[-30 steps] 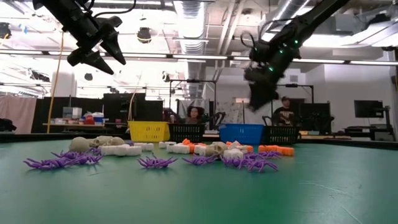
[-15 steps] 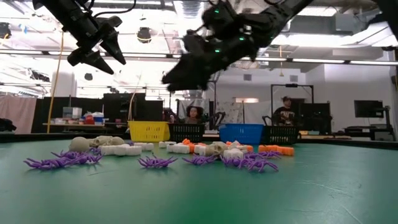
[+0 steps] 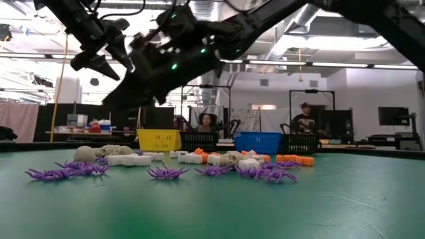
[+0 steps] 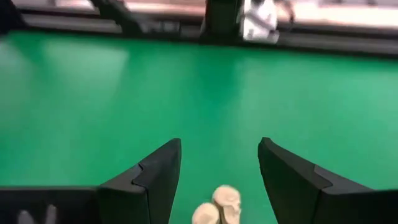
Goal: Sort Halloween decoration
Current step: Put the white skull toy into the right black basket
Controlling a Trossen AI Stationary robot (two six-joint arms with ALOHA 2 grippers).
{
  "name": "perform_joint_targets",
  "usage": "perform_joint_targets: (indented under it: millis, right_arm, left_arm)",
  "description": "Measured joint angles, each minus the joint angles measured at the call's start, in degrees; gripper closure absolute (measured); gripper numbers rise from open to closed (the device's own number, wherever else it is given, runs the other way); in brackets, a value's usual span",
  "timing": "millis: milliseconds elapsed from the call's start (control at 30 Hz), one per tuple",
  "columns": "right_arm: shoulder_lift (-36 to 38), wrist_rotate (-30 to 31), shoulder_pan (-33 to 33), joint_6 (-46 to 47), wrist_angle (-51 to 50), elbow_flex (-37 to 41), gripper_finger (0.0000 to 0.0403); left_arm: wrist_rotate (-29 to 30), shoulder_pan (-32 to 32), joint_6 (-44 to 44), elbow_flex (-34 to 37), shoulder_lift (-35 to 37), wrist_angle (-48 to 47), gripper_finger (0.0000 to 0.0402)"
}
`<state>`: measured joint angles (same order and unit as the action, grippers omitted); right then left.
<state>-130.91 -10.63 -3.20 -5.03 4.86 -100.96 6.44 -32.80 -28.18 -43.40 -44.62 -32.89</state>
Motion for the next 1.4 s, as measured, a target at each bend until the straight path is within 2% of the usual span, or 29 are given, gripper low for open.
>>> perform_joint_targets:
  millis: [200,733,1033,1167,1400]
  right_arm:
    - [-4.29,-0.02,0.98,0.43,-5.26,-5.12,0.0163]
    - [-6.08,-0.13,0.91,-1.03,-13.82,-5.16,0.0164]
    - [-7.48,-0.16,0.30,-1.16,-13.00,-4.95,0.0167]
    - [-7.48,-0.07,0.13,-0.69,-13.16,-4.93,0.0202]
    - [-7.48,0.38,0.11,1.29,-14.11,-4.90,0.0313]
  left_arm:
    - [0.00,0.00,0.00,0.00,0.00,-0.76,0.0145]
    - [0.02,0.00,0.11,0.00,0.00,-0.82,0.0145]
    - [0.28,0.00,-0.15,0.44,0.00,-0.83,0.0145]
    - [0.26,0.00,-0.22,0.44,0.00,-0.67,0.0145]
    - [0.26,0.00,-0.33,0.46,0.00,-0.69,0.0145]
